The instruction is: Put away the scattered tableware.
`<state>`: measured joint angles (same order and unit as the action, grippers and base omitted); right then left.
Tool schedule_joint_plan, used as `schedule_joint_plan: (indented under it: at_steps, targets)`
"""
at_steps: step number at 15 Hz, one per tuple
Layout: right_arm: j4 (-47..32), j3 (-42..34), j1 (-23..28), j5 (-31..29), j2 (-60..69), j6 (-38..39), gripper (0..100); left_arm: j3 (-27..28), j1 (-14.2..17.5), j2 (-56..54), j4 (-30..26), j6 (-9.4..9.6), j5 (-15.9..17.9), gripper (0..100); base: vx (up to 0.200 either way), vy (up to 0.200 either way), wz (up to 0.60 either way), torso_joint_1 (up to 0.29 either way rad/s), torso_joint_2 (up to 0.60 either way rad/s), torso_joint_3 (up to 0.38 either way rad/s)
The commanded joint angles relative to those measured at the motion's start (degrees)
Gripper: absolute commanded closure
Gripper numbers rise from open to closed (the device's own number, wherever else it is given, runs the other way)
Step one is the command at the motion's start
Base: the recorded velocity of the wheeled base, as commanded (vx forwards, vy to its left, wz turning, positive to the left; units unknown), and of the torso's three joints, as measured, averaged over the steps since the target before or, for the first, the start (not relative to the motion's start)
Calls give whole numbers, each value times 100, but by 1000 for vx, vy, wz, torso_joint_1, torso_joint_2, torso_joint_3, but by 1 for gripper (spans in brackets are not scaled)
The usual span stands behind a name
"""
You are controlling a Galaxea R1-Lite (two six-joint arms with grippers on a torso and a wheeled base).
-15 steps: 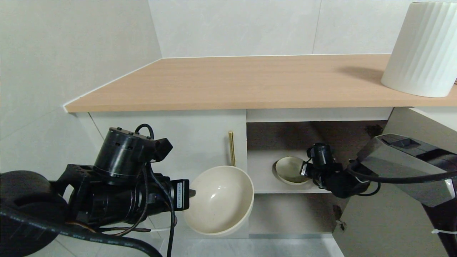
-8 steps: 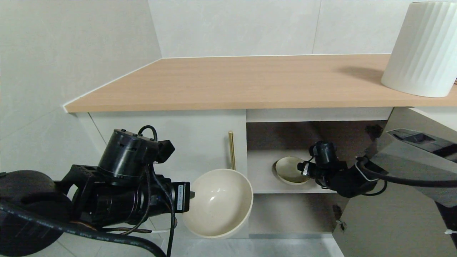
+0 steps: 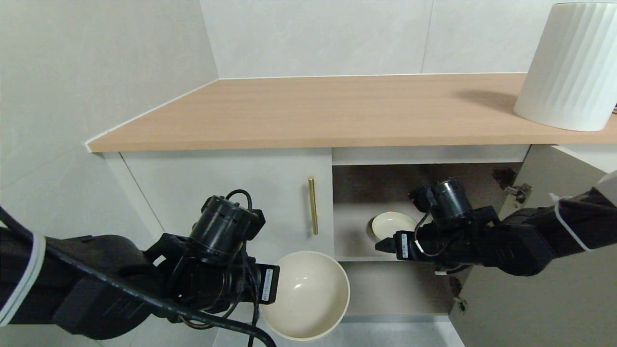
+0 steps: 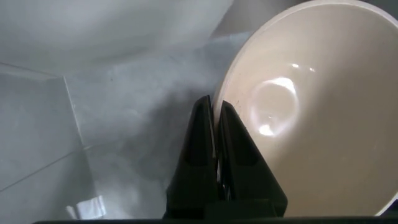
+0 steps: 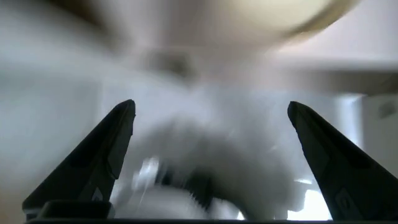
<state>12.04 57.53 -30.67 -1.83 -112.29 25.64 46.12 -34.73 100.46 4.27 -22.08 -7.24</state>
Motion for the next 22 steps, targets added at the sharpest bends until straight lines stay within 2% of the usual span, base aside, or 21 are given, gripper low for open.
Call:
schedule_joint_plan:
  at_steps: [1,6,8,9,11,13,22]
  targets:
    - [-440,-242,-580,411,1183,-164,0,205,-104,641,-31,-33,-278,100,0,0,0,0,0,0]
    - [-1020,-233,-1257,332,1288,-208,0,222,-420,632,-40,-60,-339,100,0,0,0,0,0,0]
    - [-1187,-198,-1327,156,1271,-217,0,205,-500,571,-40,-60,-735,100,0,0,0,0,0,0]
    - [-1196,-216,-1363,165,1262,-226,0,213,-544,562,-22,-60,-805,100,0,0,0,0,0,0]
    - [-1204,-242,-1468,156,1130,-314,0,213,-596,527,-14,-77,-805,100,0,0,0,0,0,0]
    - [-1187,-224,-1556,69,910,-340,0,213,-702,378,-31,-200,-805,100,0,0,0,0,0,0]
    - [-985,-180,-1732,-169,471,-270,0,178,-948,219,-49,-218,-805,100,0,0,0,0,0,0]
